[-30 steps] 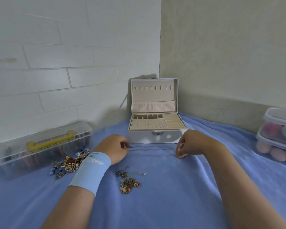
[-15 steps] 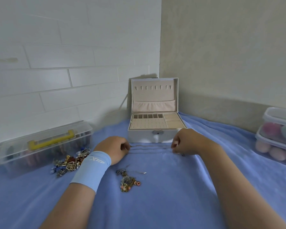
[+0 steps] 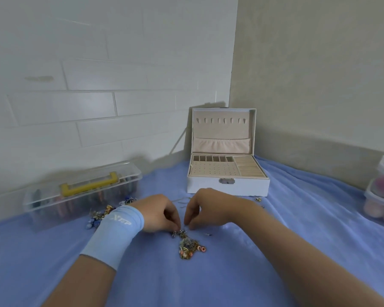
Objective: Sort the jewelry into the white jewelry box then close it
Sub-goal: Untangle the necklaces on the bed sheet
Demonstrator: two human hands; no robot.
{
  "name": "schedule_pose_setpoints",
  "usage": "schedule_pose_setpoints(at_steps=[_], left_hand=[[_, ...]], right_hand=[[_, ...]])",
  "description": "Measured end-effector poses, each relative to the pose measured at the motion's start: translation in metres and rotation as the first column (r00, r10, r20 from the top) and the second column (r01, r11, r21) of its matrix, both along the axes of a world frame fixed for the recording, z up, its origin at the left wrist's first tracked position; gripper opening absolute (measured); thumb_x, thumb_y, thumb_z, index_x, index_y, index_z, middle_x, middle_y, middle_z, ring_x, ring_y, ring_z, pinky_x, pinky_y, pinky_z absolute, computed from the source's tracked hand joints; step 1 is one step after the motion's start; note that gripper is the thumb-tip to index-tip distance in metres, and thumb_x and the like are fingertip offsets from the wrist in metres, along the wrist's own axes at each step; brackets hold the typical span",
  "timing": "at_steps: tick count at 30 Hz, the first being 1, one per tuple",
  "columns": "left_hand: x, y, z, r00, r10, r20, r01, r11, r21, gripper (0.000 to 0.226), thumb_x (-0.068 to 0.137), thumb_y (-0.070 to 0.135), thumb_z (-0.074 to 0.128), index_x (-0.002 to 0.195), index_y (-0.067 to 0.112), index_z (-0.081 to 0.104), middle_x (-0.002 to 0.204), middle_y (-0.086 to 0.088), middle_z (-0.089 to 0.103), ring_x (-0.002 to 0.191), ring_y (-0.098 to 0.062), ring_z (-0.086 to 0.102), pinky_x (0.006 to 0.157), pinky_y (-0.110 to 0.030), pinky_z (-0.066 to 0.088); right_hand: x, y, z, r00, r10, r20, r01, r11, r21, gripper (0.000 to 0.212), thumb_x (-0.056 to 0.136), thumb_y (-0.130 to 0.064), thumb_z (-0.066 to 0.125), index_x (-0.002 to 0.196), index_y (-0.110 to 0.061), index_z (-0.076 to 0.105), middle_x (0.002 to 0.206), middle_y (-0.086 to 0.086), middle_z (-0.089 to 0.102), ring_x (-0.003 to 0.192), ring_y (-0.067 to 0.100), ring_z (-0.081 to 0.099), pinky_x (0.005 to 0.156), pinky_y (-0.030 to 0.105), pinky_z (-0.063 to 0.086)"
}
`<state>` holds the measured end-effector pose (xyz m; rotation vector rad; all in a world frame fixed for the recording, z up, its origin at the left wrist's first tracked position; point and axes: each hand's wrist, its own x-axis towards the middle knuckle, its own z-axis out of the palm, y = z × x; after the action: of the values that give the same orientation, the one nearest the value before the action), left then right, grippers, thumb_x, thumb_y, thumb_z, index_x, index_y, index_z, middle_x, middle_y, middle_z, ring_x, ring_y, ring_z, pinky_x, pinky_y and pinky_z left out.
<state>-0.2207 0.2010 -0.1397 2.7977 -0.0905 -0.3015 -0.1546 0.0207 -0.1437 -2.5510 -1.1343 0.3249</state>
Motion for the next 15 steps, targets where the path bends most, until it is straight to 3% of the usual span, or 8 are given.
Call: schedule_pose_setpoints(at_steps=[4, 8, 11, 13, 15], left_hand=[[0.001, -0.002, -0.001, 0.999, 0.011, 0.034, -0.012, 1.000, 0.011, 0.010, 0.086, 0.032, 0.068, 0.091, 0.030, 0.077, 0.096, 0.014, 0.072, 0.091, -0.007, 0.065, 0.081, -0.022, 0.051], [0.004, 0.003, -0.007, 0.994, 0.065, 0.088, -0.060, 0.996, -0.058, 0.012, 0.092, 0.030, 0.056, 0.085, 0.030, 0.066, 0.090, 0.010, 0.068, 0.088, -0.015, 0.065, 0.084, -0.031, 0.053], [0.006, 0.007, -0.010, 0.982, 0.161, 0.095, -0.127, 0.949, -0.290, 0.016, 0.095, 0.025, 0.052, 0.086, 0.024, 0.065, 0.090, 0.004, 0.076, 0.076, -0.016, 0.069, 0.071, -0.028, 0.053], [0.007, 0.009, -0.012, 0.972, 0.226, 0.066, -0.174, 0.878, -0.446, 0.016, 0.096, 0.020, 0.051, 0.090, 0.018, 0.065, 0.087, 0.009, 0.077, 0.067, -0.012, 0.066, 0.055, -0.023, 0.044], [0.006, 0.009, -0.011, 0.957, 0.287, 0.034, -0.219, 0.797, -0.562, 0.015, 0.097, 0.018, 0.051, 0.093, 0.015, 0.065, 0.082, 0.010, 0.076, 0.066, -0.012, 0.064, 0.049, -0.021, 0.039]], right_hand=[[0.003, 0.003, -0.010, 0.999, -0.047, 0.026, 0.043, 0.992, 0.122, 0.004, 0.089, -0.024, 0.072, 0.091, -0.024, 0.075, 0.089, -0.012, 0.070, 0.071, -0.003, 0.056, 0.065, 0.012, 0.041], [0.007, 0.005, -0.017, 0.990, -0.127, 0.057, 0.110, 0.965, 0.236, 0.007, 0.093, -0.021, 0.067, 0.089, -0.026, 0.067, 0.085, -0.012, 0.063, 0.072, -0.003, 0.054, 0.066, 0.011, 0.041], [0.009, 0.007, -0.019, 0.981, -0.189, 0.035, 0.170, 0.936, 0.309, 0.006, 0.094, -0.023, 0.066, 0.089, -0.027, 0.066, 0.084, -0.006, 0.067, 0.073, 0.007, 0.057, 0.074, 0.026, 0.050], [0.009, 0.006, -0.018, 0.977, -0.210, 0.024, 0.190, 0.921, 0.339, 0.004, 0.094, -0.023, 0.065, 0.093, -0.027, 0.065, 0.086, -0.003, 0.069, 0.072, 0.008, 0.057, 0.073, 0.028, 0.049], [0.007, 0.004, -0.018, 0.979, -0.204, -0.007, 0.193, 0.914, 0.358, 0.004, 0.093, -0.023, 0.066, 0.091, -0.027, 0.065, 0.086, -0.002, 0.069, 0.070, 0.009, 0.057, 0.074, 0.030, 0.051]])
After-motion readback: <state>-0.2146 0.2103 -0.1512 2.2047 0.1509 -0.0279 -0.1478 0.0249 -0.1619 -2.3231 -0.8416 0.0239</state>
